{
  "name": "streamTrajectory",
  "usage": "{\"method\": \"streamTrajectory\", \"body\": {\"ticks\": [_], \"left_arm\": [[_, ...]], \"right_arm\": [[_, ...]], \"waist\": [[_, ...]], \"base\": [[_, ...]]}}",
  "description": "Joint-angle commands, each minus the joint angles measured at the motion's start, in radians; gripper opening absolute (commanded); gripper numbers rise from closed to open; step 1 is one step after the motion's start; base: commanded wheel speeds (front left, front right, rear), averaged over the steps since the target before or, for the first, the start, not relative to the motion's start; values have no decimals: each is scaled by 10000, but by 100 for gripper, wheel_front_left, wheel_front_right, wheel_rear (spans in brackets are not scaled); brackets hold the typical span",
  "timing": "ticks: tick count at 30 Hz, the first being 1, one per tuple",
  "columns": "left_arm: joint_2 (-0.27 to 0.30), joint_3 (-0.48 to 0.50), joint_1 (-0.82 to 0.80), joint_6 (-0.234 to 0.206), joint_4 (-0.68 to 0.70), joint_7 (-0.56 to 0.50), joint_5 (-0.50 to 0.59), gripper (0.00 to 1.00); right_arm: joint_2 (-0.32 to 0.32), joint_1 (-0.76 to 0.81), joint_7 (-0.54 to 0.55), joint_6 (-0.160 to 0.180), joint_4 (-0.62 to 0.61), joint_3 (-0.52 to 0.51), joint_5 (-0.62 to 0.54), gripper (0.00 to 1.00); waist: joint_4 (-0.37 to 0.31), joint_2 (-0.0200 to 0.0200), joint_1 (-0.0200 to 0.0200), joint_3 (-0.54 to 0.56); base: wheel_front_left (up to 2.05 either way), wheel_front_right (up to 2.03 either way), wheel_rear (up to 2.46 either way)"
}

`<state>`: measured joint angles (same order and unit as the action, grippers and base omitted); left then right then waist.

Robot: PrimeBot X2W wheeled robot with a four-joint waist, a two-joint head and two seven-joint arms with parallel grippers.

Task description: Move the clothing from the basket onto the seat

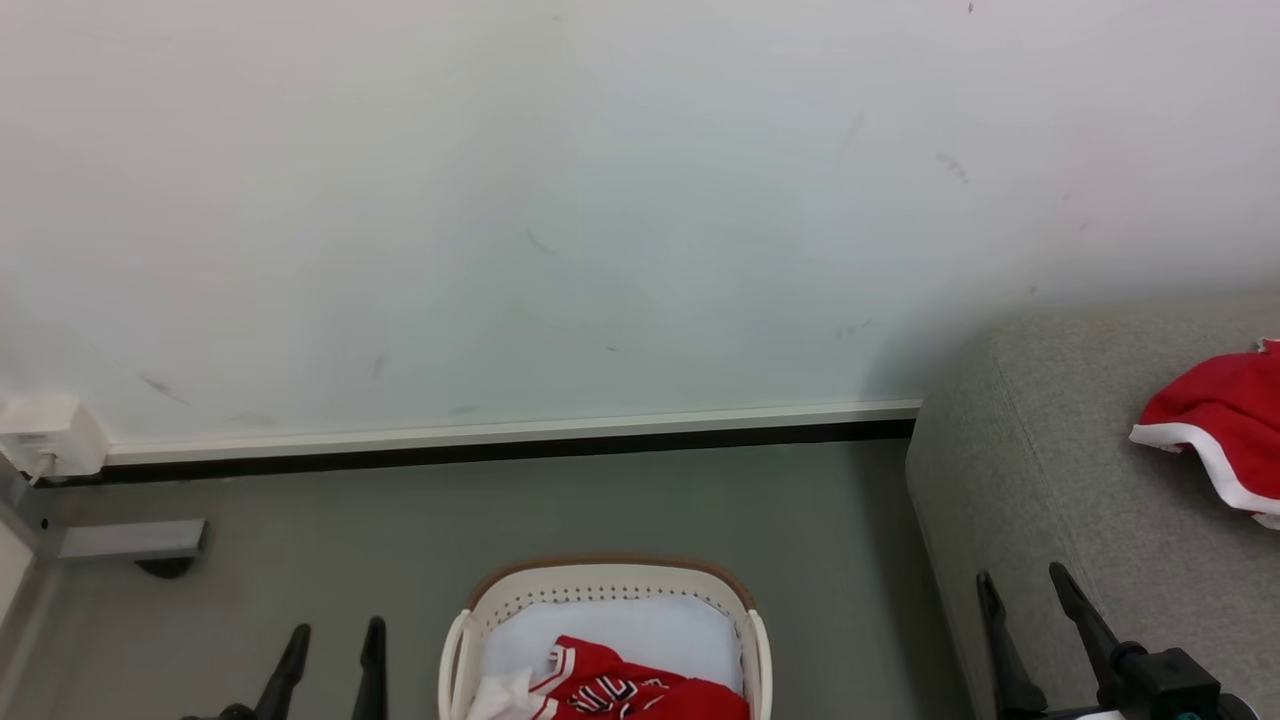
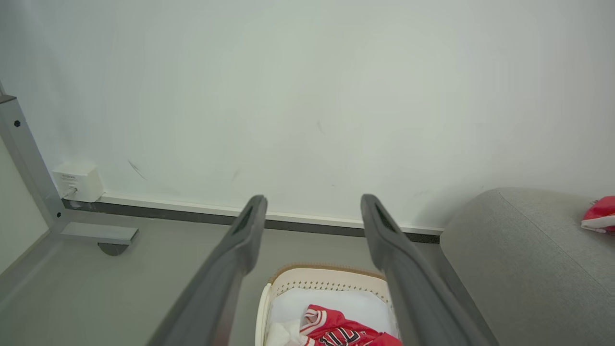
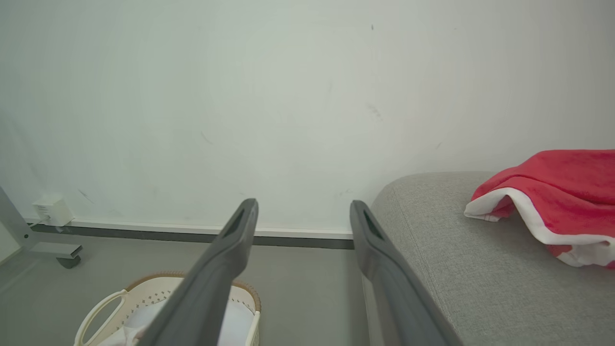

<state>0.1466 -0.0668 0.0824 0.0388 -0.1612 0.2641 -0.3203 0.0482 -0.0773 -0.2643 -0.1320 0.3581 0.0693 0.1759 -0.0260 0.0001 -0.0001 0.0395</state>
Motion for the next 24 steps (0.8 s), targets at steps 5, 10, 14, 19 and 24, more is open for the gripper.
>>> {"method": "streamTrajectory", "body": {"ticks": [5, 10, 14, 19, 24], "left_arm": [[-154, 256, 17, 202, -96, 4, 318, 100], [-222, 207, -268, 410, -163, 4, 491, 100], [-72, -119, -749, 582, -441, 4, 680, 100], [348, -796, -2100, 771, -1036, -632, 968, 100], [791, -1890, -3547, 903, -2214, -1742, 1026, 100]], "right_arm": [[41, -101, -1, 25, 35, -15, -8, 100], [41, -321, -1, 25, -113, -141, -57, 100], [40, -561, -1, 25, -315, -175, -130, 100], [35, -1137, 0, 23, -881, -198, -51, 100], [36, -1730, 0, 25, -1406, -102, 135, 100]], "waist": [[-191, -1, 1, -135], [-497, -1, 1, -404], [-853, -1, 1, -862], [-1251, -1, 1, -2294], [-1700, -1, 1, -3642]], "base": [[0, 0, 0], [0, 0, 0], [0, 0, 0], [0, 0, 0], [0, 0, 0]]}}
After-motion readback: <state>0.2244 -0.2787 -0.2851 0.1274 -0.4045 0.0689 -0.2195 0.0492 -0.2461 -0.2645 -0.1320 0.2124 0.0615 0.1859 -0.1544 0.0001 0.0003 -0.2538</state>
